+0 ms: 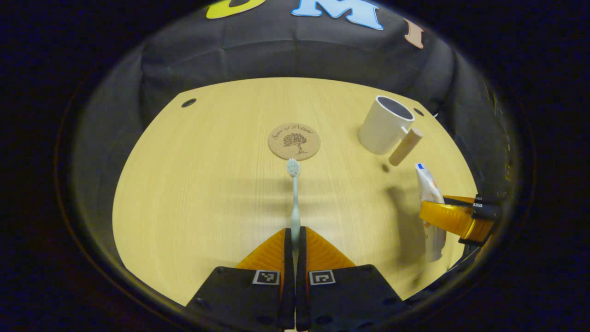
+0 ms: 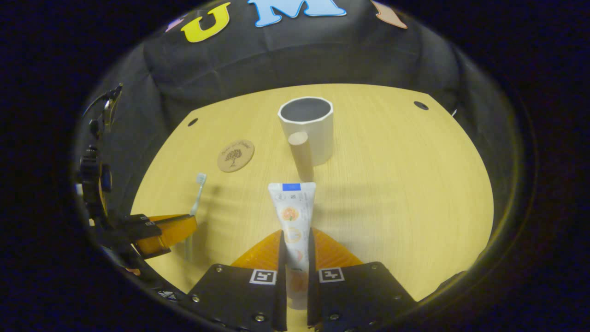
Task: Put the toothbrush and toothpaste on the desktop into the cup, then pick up the cup and place it on the coaster on the desktop.
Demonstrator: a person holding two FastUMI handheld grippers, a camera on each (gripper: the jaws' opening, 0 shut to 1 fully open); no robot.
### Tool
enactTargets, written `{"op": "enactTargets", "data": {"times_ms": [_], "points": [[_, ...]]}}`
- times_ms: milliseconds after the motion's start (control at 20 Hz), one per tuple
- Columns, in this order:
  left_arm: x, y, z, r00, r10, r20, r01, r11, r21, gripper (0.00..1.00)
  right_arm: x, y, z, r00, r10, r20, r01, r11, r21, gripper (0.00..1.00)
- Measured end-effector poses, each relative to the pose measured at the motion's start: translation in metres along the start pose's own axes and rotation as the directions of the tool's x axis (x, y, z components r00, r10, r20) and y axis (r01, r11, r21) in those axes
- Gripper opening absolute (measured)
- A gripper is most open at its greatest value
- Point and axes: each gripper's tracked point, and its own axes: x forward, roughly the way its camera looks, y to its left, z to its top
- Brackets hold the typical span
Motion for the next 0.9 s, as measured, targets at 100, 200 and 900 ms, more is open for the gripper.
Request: {"op": "enactTargets", "data": {"times_ms": [100, 200, 900], "points": [[-0.007, -0.003, 0.012, 0.999, -0.009, 0.050, 0.009, 1.000, 0.001, 0.09, -0.014, 0.007, 0.016, 0.998, 0.025, 0.055, -0.026, 1.000, 0.011, 0.19], [-0.016, -0.004, 0.026, 0.993, -0.020, 0.113, 0.019, 1.000, 0.005, 0.08, -0.024, 0.014, 0.035, 0.991, 0.050, 0.123, -0.053, 0.998, 0.023, 0.19], [-0.046, -0.021, 0.116, 0.910, -0.075, 0.407, 0.069, 0.997, 0.028, 0.09, -0.054, 0.032, 0.148, 0.875, 0.117, 0.470, -0.147, 0.989, 0.028, 0.19]]}}
